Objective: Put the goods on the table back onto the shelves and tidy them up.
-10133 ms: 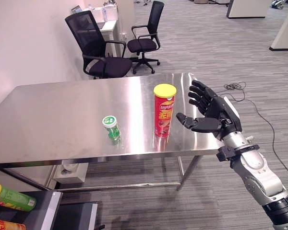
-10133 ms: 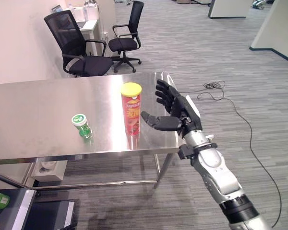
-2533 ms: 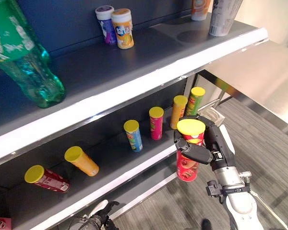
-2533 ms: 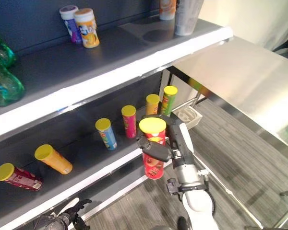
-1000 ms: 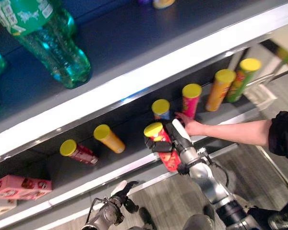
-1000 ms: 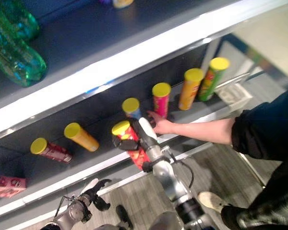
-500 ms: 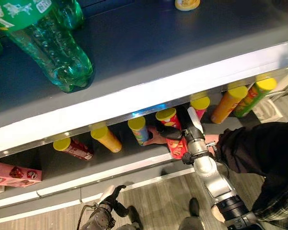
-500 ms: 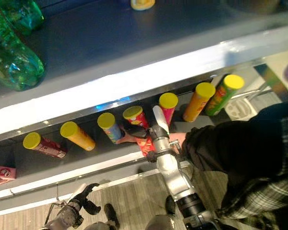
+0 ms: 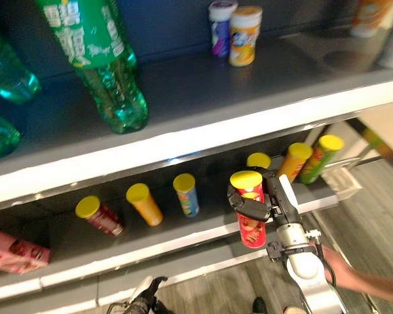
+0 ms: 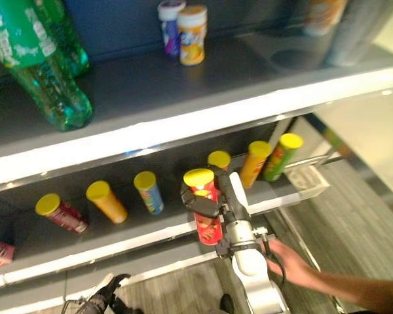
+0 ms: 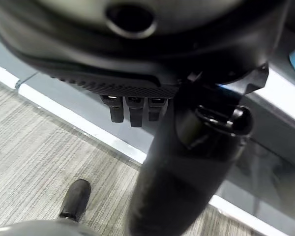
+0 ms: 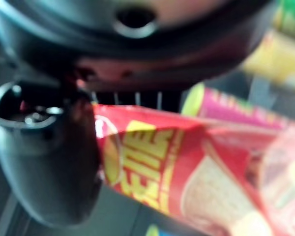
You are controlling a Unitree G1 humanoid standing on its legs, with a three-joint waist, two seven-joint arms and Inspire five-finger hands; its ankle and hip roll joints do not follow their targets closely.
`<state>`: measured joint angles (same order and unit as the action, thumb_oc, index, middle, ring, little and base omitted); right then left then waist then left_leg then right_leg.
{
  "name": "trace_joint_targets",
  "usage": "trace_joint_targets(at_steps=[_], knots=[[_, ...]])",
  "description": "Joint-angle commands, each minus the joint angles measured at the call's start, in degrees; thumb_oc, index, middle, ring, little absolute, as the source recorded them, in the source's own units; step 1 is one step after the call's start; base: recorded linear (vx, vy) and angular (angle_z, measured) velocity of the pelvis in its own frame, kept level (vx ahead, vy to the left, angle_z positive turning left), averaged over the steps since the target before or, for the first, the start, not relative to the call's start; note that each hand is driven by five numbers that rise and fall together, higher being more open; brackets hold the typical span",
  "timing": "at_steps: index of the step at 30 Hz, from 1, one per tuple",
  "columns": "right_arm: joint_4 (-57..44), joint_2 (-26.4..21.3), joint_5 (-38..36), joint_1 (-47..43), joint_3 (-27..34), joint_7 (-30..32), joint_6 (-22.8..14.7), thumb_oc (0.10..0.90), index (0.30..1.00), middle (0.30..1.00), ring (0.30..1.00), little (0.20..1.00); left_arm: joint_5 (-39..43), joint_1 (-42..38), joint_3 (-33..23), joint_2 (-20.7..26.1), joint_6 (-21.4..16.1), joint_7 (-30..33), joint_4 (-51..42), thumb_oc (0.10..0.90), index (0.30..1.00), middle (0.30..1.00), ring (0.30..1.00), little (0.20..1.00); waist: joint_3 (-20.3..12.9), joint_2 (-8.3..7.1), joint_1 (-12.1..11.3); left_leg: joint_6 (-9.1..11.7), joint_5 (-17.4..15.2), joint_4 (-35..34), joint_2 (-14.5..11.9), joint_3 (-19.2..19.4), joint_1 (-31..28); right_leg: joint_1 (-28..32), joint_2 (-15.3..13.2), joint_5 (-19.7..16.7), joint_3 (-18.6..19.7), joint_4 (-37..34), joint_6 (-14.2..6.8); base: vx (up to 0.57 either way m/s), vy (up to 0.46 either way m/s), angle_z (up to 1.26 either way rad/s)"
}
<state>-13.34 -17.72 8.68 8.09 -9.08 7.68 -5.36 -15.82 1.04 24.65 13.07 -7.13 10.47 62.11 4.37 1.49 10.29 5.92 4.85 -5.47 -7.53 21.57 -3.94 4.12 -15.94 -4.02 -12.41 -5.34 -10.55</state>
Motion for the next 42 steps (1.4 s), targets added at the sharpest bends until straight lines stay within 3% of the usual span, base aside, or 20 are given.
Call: trace_joint_targets(at_steps=[1, 17, 22, 29, 34, 42], knots=[[-4.4, 0.2, -0.3, -8.7, -0.4, 0.9, -7.9, 0.4, 0.3, 0.3, 0.3, 0.3, -0.7, -6.7, -0.4, 0.8, -2.1, 1.0, 2.1, 0.8, 0.9, 0.9, 0.9, 0.9, -1.3, 1.42, -1.1, 2.7, -5.3, 0.5, -9.1, 0.6, -4.3, -0.3, -1.3, -4.4, 0.4, 0.3, 1.4, 0.06, -0.019, -0.08], [13.5, 9.0, -0.1, -14.5, -3.8, 7.8, -9.6, 0.4, 0.3, 0.3, 0.3, 0.3, -2.8, -4.8, -1.9, 2.8, -1.8, 2.6, 1.3, 0.8, 0.9, 0.9, 0.9, 0.9, 1.1, 3.25, -2.1, 2.3, -5.7, 0.5, -8.2, 0.2, -3.8, -0.4, -2.5, -4.5, 0.4, 0.3, 1.4, 0.02, 0.002, -0.04], [19.4, 11.5, 2.6, -22.3, -3.7, 12.7, -9.8, 0.4, 0.3, 0.3, 0.3, 0.3, -3.6, -5.5, -1.2, 4.7, -1.8, 3.1, -0.1, 0.8, 0.9, 0.9, 0.9, 0.9, 3.7, 4.84, -3.3, 2.0, -5.3, 0.5, -6.8, -0.8, -0.7, -2.5, -4.2, -5.9, -0.3, 0.3, 0.9, -0.06, 0.035, 0.07], [21.3, 11.8, 5.3, -29.2, -2.3, 16.6, -9.4, 0.4, 0.3, 0.3, 0.3, 0.3, -3.6, -6.2, -1.3, 6.4, -1.9, 3.5, -0.3, 0.8, 0.9, 0.9, 0.9, 0.9, 6.5, 6.16, -4.6, 1.6, -4.5, 0.5, -5.3, -1.8, 2.5, -5.2, -5.6, -7.2, -0.6, 0.3, 0.6, -0.07, 0.022, 0.07], [21.5, 11.9, 8.8, -36.8, 0.9, 22.8, -9.9, 0.4, 0.3, 0.3, 0.3, 0.3, -3.7, -8.4, 0.5, 8.0, -2.2, 3.9, -1.5, 0.8, 0.9, 0.9, 0.9, 0.9, 9.6, 7.9, -5.7, 1.3, -3.9, 0.5, -4.1, -3.1, 5.0, -6.9, -7.1, -8.3, -1.1, 0.3, 0.4, -0.07, 0.021, 0.04], [22.2, 6.5, 18.3, -40.8, 4.1, 30.1, -12.2, 0.4, 0.3, 0.3, 0.3, 0.3, -3.8, -9.6, -0.3, 9.6, -2.9, 4.7, -2.0, 0.8, 0.9, 0.9, 0.9, 0.9, 13.5, 10.41, -7.0, 1.1, -3.5, 0.5, -2.7, -5.2, 7.2, -7.5, -8.8, -9.0, -2.5, 0.3, -0.1, -0.05, 0.01, 0.1]])
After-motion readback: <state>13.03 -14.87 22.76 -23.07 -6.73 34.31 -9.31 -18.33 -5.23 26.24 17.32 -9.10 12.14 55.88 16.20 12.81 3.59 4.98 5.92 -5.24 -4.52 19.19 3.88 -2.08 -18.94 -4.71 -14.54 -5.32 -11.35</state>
